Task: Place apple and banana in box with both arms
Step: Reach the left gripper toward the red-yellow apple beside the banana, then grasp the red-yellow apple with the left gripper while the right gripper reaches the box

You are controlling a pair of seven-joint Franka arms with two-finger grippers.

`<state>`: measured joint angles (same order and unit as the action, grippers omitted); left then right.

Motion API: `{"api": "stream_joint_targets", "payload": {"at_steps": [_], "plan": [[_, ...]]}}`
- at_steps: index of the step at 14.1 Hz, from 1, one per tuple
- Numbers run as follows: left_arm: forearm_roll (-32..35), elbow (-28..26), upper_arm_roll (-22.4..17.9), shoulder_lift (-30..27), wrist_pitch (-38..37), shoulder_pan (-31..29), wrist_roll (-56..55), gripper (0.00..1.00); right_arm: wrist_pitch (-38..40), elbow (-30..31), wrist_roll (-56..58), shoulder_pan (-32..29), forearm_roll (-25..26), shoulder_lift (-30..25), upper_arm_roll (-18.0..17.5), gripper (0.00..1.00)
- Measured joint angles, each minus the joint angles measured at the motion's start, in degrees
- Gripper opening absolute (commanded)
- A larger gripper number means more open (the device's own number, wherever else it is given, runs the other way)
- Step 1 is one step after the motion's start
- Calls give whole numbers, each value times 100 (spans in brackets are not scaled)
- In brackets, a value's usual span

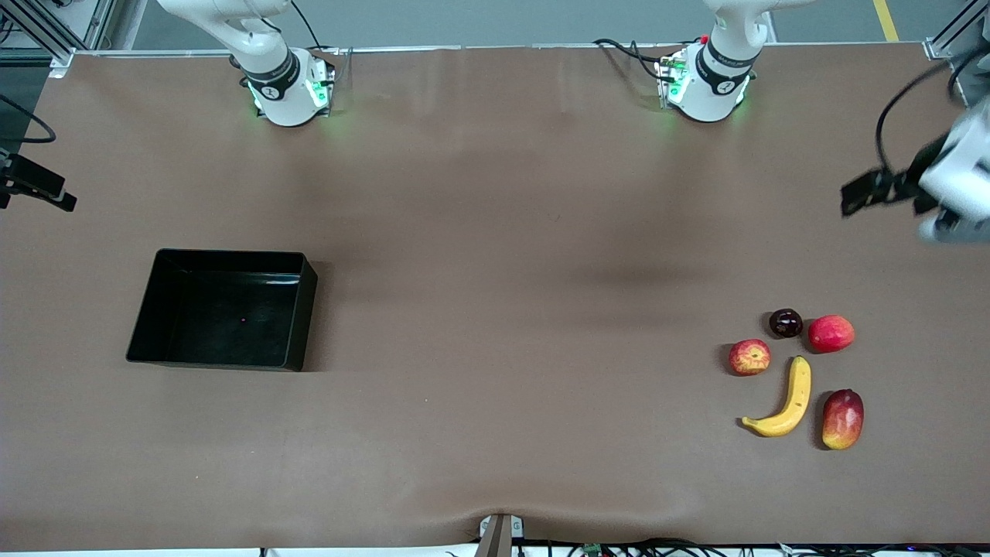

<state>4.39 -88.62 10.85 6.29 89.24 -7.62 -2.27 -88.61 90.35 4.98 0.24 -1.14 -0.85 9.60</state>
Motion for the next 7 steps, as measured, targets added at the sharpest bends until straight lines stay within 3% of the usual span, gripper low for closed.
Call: {"api": "stream_joint_targets", "payload": {"at_steps": [7], "plan": [[21,-433,-1,1679,2558,1,11,100,-73,-213,0,-81,28,493,4,100]]}}
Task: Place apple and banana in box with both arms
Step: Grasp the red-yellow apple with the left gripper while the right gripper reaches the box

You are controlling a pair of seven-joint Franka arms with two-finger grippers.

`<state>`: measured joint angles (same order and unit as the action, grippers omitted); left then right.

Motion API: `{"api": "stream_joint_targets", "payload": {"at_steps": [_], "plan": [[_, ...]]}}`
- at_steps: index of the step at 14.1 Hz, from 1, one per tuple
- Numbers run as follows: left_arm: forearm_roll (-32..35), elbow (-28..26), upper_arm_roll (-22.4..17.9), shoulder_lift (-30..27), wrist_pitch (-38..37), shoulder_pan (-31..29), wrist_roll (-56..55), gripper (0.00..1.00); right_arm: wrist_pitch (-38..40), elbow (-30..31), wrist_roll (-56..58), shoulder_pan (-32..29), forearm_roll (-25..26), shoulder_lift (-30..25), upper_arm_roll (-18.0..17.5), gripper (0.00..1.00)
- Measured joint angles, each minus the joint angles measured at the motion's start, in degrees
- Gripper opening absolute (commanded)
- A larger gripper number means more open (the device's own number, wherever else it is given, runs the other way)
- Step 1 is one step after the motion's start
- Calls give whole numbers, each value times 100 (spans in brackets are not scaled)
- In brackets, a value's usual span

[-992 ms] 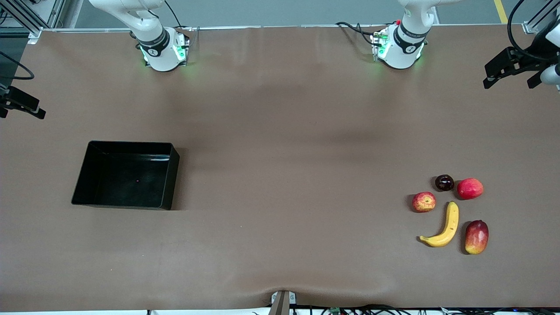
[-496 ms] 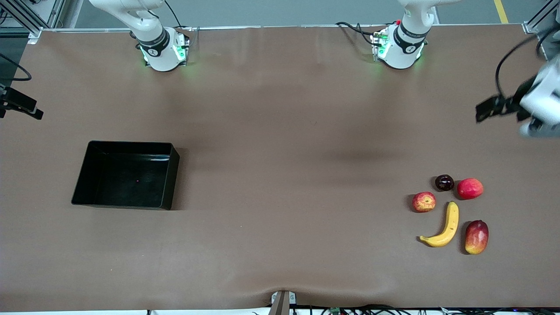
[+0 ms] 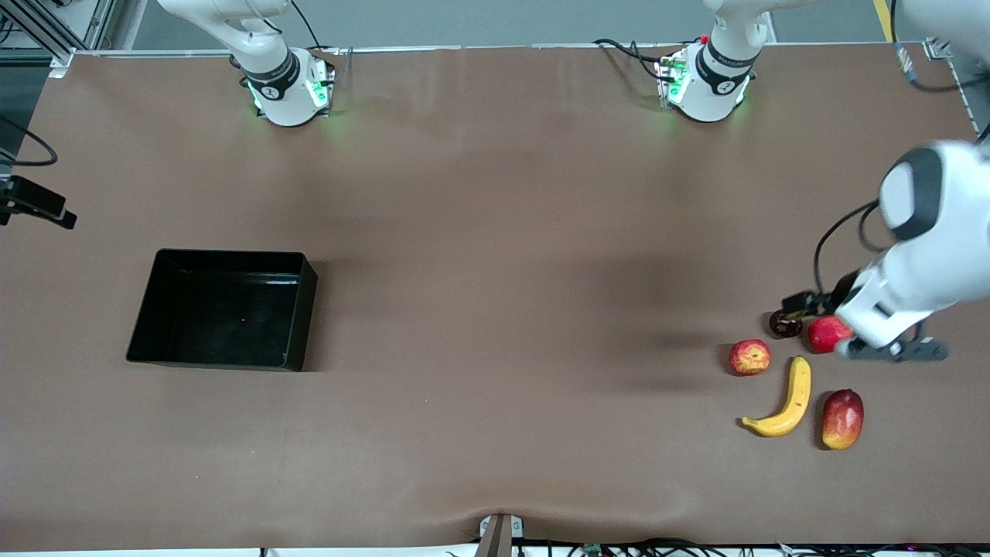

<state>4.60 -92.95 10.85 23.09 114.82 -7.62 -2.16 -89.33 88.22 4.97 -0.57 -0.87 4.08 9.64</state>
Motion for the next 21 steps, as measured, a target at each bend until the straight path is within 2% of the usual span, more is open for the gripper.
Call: {"api": "stream_joint_targets", "payload": {"at_steps": [3,9,14,18,19,20,21], "plan": [[297,2,-5,617,650,-16,3,100,-54,-24,4,-262,16,408,11,100],[369,6,-16,1353,1389,-70,3,100,-356,-43,8,-495,11,959,18,100],[369,-29,-15,1583,1521,-76,3,100,-858,-41,492,-673,11,1761,19,100],[369,-154,-15,1587,1521,-83,3,100,-1914,253,1027,-954,1,2231,20,100],[369,-182,-15,1588,1521,-83,3,90,-2087,366,1041,-958,0,2290,18,100],[369,-197,-14,1588,1521,-83,4,77,-2171,452,1042,-958,-21,2340,3,100],[369,-200,-13,1588,1521,-83,9,49,-2199,516,1042,-957,-95,2385,-12,100]]}}
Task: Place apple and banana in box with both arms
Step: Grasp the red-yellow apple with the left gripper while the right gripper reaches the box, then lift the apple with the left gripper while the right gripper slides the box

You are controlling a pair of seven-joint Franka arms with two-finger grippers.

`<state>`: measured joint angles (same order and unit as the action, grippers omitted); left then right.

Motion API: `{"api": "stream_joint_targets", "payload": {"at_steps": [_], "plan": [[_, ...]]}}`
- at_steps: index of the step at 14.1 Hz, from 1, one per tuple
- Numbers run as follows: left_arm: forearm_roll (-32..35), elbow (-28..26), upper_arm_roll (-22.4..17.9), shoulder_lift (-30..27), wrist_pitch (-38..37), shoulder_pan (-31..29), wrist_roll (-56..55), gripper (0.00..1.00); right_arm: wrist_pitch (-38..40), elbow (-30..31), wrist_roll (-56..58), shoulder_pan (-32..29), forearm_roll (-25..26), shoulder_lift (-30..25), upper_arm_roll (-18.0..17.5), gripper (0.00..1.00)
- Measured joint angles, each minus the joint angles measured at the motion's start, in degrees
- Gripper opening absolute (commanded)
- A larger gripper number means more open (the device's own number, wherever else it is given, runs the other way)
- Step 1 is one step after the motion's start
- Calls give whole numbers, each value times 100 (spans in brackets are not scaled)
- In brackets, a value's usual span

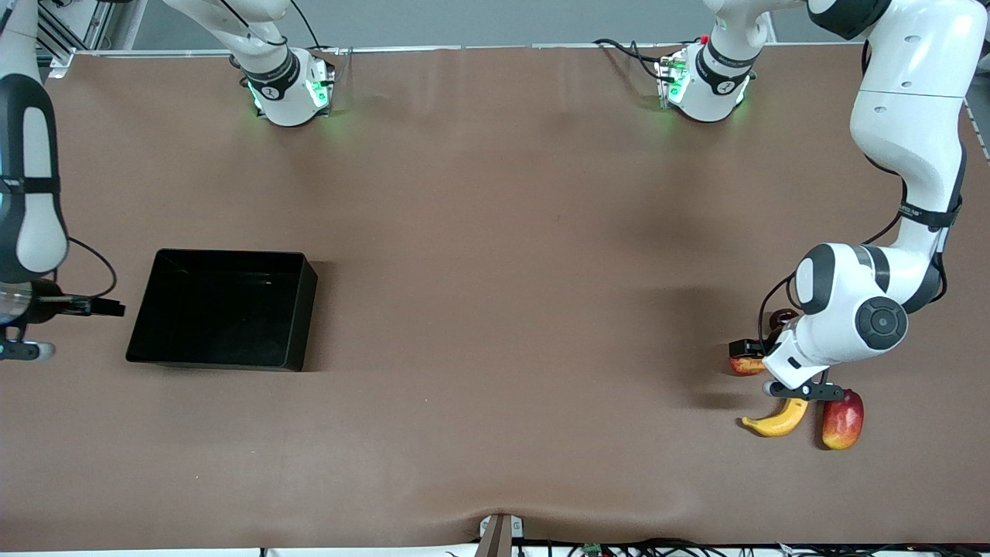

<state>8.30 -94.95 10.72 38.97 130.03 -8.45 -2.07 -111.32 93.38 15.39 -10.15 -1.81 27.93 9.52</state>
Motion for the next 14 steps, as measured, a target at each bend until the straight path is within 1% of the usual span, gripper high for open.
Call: {"api": "stream_joint_targets", "payload": {"at_steps": [1,2,3,4,5,8,9,10,12,14], "plan": [[1,0,2,0,0,0,14,19,-18,78,25,0,-134,32,-13,100],[18,5,4,-8,0,0,88,0,-73,171,155,1,-229,56,-20,97],[31,6,12,-12,1,4,183,0,-199,287,360,0,-278,80,-20,87],[37,8,26,-11,8,11,219,0,-354,423,533,-9,-322,105,-13,79],[42,18,44,-15,25,18,223,0,-494,551,654,-39,-366,126,-9,63],[45,151,99,-158,26,25,223,0,-671,774,780,-120,-392,141,-8,17],[45,201,120,-281,-54,28,223,0,-786,858,784,-121,-399,142,-9,7],[45,228,157,-425,-152,29,219,0,-886,949,786,-121,-406,143,-17,0],[45,243,243,-711,-333,36,157,0,-970,1054,789,-121,-460,145,-33,0],[45,242,350,-876,-422,41,-38,0,-972,1060,788,-121,-504,140,-36,0]]}}
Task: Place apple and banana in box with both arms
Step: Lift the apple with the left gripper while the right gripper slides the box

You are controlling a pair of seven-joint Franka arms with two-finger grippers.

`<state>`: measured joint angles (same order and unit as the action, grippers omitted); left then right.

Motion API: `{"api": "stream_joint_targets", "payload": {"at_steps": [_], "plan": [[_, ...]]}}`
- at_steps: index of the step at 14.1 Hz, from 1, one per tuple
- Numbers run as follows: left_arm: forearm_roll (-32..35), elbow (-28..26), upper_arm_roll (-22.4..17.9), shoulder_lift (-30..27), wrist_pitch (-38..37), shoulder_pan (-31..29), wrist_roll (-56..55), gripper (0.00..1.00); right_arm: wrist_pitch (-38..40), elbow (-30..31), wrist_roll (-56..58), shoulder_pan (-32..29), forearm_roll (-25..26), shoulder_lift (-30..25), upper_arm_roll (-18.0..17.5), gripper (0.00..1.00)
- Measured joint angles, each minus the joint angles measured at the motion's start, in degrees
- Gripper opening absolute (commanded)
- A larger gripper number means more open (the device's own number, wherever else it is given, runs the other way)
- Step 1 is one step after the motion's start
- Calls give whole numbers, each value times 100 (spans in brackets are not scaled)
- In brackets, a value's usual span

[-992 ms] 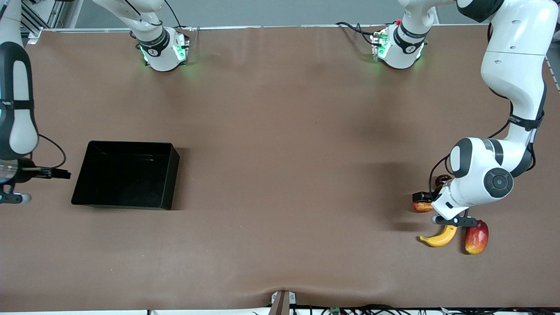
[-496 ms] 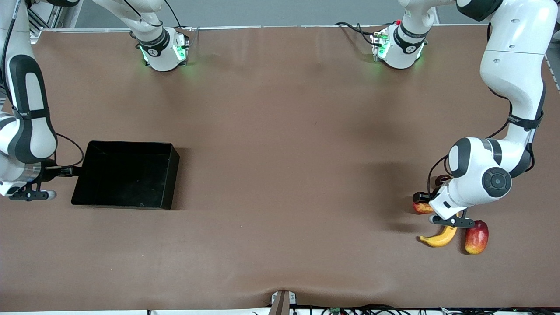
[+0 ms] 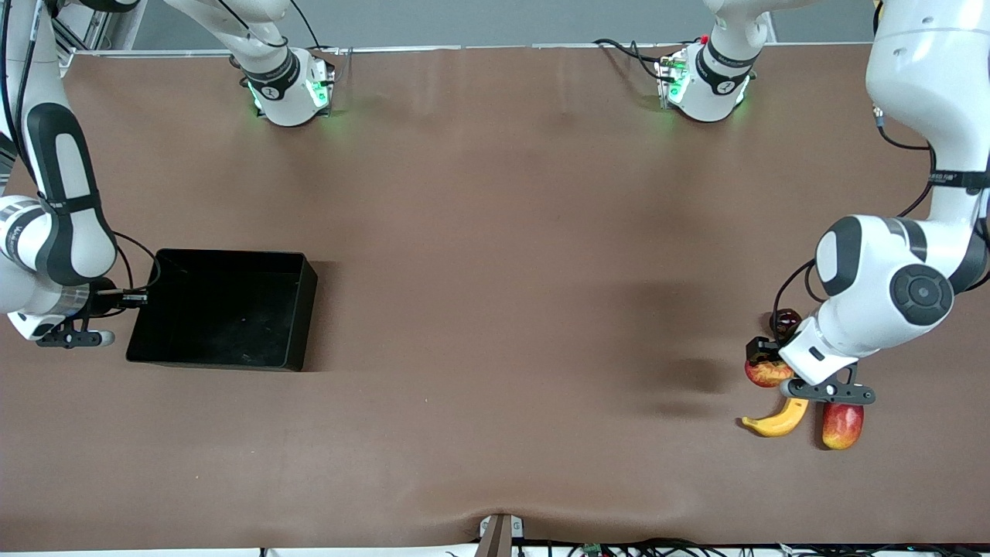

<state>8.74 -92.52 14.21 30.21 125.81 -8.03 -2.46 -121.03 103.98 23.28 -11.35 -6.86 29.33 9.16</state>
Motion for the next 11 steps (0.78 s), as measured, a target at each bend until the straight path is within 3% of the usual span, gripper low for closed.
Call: {"api": "stream_joint_targets", "payload": {"at_steps": [3,6,8,11], "plan": [[0,2,126,-94,-5,24,-300,0,264,-161,8,10,-13,-80,-29,0],[0,2,212,-194,-102,48,-682,0,1165,-786,8,34,-158,-196,-119,0],[0,3,256,-266,-171,85,-940,0,1686,-1118,8,53,-401,-249,-309,0],[0,3,292,-355,-305,219,-1347,0,1860,-1233,6,260,-654,-263,-672,0]]}}
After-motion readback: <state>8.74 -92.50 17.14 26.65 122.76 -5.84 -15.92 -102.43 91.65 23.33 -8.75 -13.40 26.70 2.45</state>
